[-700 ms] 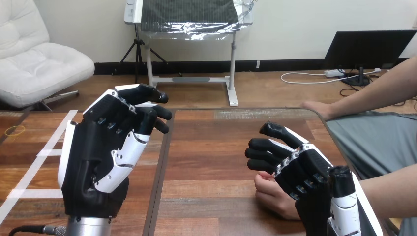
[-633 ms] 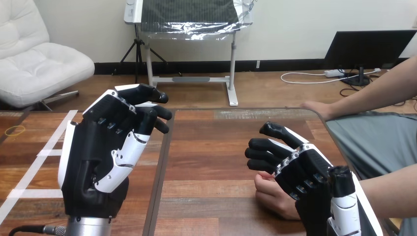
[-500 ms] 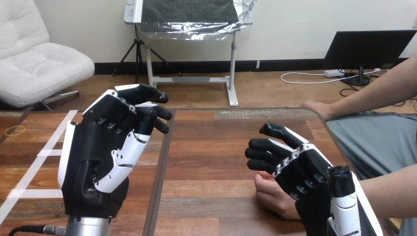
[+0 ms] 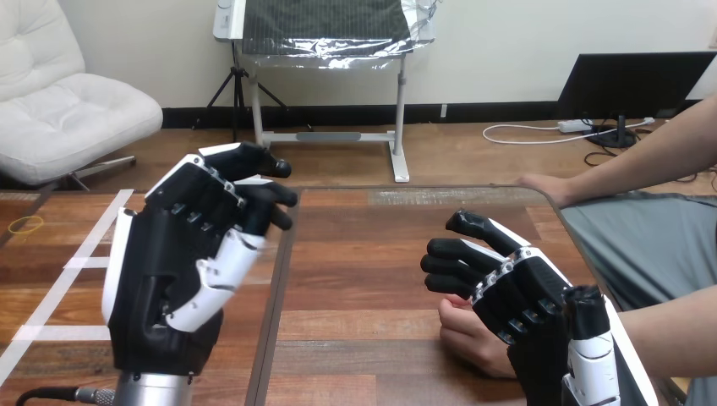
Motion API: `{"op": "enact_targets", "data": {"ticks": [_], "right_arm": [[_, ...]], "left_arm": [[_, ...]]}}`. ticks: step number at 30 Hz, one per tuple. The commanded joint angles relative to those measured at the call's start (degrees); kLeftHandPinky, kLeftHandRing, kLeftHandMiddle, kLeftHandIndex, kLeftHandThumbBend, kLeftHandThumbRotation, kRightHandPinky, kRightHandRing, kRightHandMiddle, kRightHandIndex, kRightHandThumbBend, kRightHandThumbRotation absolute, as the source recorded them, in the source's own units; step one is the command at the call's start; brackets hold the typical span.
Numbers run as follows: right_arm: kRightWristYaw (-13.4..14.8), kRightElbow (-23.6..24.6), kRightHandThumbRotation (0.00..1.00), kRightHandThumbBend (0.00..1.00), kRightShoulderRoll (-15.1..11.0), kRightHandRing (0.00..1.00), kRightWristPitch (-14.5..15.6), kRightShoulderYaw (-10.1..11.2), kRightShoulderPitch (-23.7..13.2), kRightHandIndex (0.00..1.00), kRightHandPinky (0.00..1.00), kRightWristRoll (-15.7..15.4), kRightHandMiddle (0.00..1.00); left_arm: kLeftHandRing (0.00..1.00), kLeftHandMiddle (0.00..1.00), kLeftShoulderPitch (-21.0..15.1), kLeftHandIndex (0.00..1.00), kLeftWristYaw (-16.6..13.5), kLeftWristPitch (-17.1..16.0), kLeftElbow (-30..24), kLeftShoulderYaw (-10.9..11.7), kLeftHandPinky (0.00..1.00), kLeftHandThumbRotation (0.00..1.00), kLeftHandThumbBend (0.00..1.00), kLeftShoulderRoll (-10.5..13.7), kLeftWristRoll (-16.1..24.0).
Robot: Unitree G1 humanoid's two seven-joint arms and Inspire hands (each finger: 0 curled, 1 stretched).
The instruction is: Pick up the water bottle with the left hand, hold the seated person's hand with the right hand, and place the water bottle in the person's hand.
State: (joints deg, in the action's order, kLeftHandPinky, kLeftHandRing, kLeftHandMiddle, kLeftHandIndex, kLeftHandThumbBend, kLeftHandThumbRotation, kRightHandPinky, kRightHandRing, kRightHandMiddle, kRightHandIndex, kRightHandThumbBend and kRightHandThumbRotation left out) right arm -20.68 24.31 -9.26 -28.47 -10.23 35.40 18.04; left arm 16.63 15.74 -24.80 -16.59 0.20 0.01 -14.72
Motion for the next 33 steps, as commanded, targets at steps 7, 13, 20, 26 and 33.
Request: {"op": "enact_targets", "data": {"ticks": [7, 13, 20, 26, 33], "right_arm": [[0.2, 2.2, 1.0, 0.56, 0.4, 0.77, -0.6, 0.4, -1.9, 0.82, 0.76, -0.1, 0.77], [0.2, 2.2, 1.0, 0.56, 0.4, 0.76, -0.5, 0.4, -1.9, 0.82, 0.75, -0.1, 0.77], [0.1, 2.1, 1.0, 0.56, 0.4, 0.76, -0.5, 0.3, -1.9, 0.82, 0.75, -0.1, 0.77], [0.2, 2.0, 1.0, 0.56, 0.4, 0.76, -0.4, 0.2, -1.9, 0.82, 0.75, 0.0, 0.77], [0.0, 1.7, 1.0, 0.56, 0.5, 0.76, -0.6, 0.2, -1.9, 0.82, 0.74, 0.1, 0.77]], "left_arm": [[0.83, 0.9, 5.2, 0.91, -4.3, -1.2, -3.2, -0.4, 0.62, 0.01, 0.97, 0.3, 11.3], [0.92, 0.95, 5.6, 0.96, -7.0, -1.4, -3.7, 0.0, 0.76, 0.0, 1.0, 0.3, 16.4], [0.95, 0.96, 5.4, 0.96, -9.2, -2.2, -3.3, 0.1, 0.9, 0.0, 1.0, 0.7, 18.9], [0.94, 0.94, 5.1, 0.96, -10.6, -2.5, -2.9, 0.2, 0.93, 0.0, 1.0, 1.1, 18.0], [0.91, 0.93, 4.1, 0.96, -11.5, -3.4, -1.8, 1.1, 0.87, 0.0, 1.0, 2.4, 15.4]]}}
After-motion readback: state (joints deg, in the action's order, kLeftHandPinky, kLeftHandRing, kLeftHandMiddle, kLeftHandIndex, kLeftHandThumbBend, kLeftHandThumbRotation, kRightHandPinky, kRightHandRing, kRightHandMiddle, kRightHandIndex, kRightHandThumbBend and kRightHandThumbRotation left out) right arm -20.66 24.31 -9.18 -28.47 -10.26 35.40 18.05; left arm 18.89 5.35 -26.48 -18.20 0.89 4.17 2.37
